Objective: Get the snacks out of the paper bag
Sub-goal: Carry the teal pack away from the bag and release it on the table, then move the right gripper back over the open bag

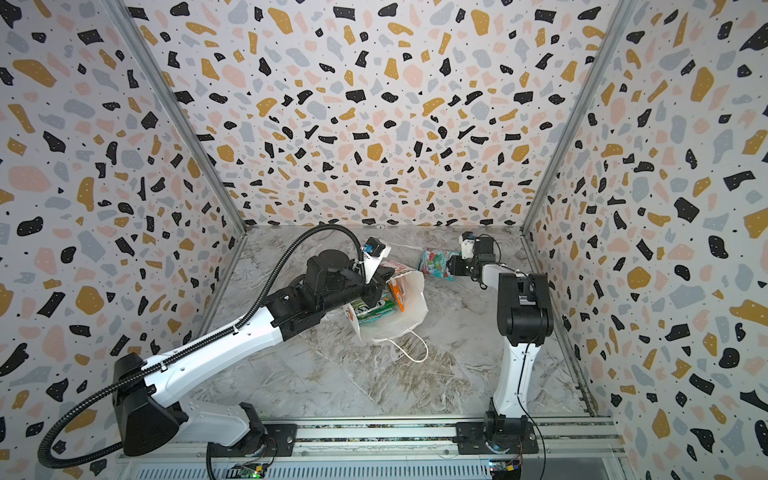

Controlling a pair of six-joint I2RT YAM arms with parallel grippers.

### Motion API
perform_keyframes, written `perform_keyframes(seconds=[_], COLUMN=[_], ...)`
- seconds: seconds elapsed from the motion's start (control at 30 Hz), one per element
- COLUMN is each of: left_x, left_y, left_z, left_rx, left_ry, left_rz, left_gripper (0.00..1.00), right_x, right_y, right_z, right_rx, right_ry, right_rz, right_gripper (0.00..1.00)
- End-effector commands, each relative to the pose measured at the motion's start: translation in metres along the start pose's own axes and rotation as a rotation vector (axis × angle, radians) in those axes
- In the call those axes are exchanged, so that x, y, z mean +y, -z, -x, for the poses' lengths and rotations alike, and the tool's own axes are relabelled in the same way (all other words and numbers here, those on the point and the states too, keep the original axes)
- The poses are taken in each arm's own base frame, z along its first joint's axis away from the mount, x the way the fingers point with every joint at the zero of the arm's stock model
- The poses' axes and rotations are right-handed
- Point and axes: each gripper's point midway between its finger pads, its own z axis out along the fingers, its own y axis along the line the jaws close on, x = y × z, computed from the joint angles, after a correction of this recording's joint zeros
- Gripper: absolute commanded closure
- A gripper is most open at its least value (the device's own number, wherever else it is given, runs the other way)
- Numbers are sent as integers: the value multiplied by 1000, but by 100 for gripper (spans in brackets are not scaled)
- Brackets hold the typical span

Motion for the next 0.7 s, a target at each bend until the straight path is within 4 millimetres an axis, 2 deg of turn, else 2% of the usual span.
perform_keyframes(seconds=[0.0,0.1,0.2,0.4,0.47,0.57,0.67], left_x=[-8,-7,-4,0,0,1,3], left_y=[6,3,1,2,3,4,5], left_z=[7,4,1,2,2,4,5], left_rx=[-45,-30,-15,-20,-22,-26,-32], left_ry=[6,2,1,-2,-2,2,6], left_rz=[-30,-25,-5,13,17,24,35], left_gripper=[100,100,100,100,100,100,100], right_x=[-11,-7,10,72,99,133,156], right_y=[27,52,88,162,187,218,241], right_z=[18,24,30,26,22,10,-2], right_rx=[-37,-89,-152,-277,-316,-353,-373], right_ry=[7,3,5,69,120,186,218], right_rz=[-119,-152,-120,15,76,147,200], right_gripper=[42,40,39,39,39,39,38])
